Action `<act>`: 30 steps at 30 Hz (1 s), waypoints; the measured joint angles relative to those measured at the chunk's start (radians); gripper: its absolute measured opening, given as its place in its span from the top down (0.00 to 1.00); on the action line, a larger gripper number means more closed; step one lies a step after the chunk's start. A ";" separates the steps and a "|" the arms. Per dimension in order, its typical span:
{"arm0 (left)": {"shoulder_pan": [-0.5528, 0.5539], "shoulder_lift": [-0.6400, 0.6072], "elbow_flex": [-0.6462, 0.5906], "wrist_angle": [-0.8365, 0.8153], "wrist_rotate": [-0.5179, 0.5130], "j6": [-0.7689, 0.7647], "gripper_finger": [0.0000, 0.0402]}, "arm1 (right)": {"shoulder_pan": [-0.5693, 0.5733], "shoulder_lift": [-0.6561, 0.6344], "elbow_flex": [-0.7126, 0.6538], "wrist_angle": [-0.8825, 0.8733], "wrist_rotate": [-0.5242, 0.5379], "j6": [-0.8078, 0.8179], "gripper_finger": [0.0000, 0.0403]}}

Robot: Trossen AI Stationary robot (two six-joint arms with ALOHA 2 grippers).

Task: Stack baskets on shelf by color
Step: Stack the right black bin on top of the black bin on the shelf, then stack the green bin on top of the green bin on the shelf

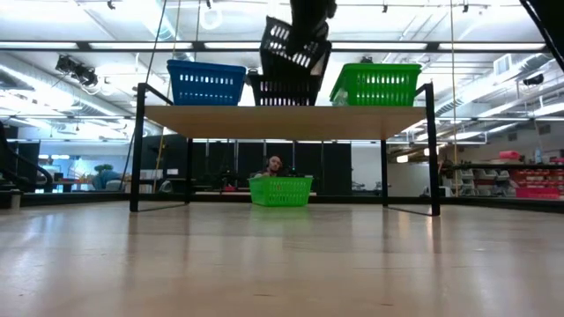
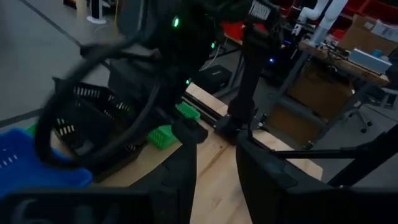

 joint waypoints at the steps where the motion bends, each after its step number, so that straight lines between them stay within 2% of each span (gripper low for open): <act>1: 0.000 -0.008 0.000 0.000 -0.001 0.010 0.71 | -0.002 0.000 -0.007 -0.001 0.002 0.001 0.94; 8: -0.001 -0.066 0.000 0.015 -0.008 0.080 0.71 | -0.005 0.000 -0.013 0.030 0.002 0.016 0.87; 18: -0.002 -0.087 0.000 0.045 0.010 0.220 0.71 | -0.005 -0.003 -0.012 0.011 -0.021 0.090 0.82; 24: -0.002 -0.087 0.000 -0.057 0.063 0.218 0.71 | 0.006 -0.034 0.003 -0.055 -0.122 0.164 0.77; 30: -0.002 -0.087 0.000 -0.187 0.141 0.140 0.71 | 0.047 -0.084 0.003 -0.088 -0.120 0.225 0.70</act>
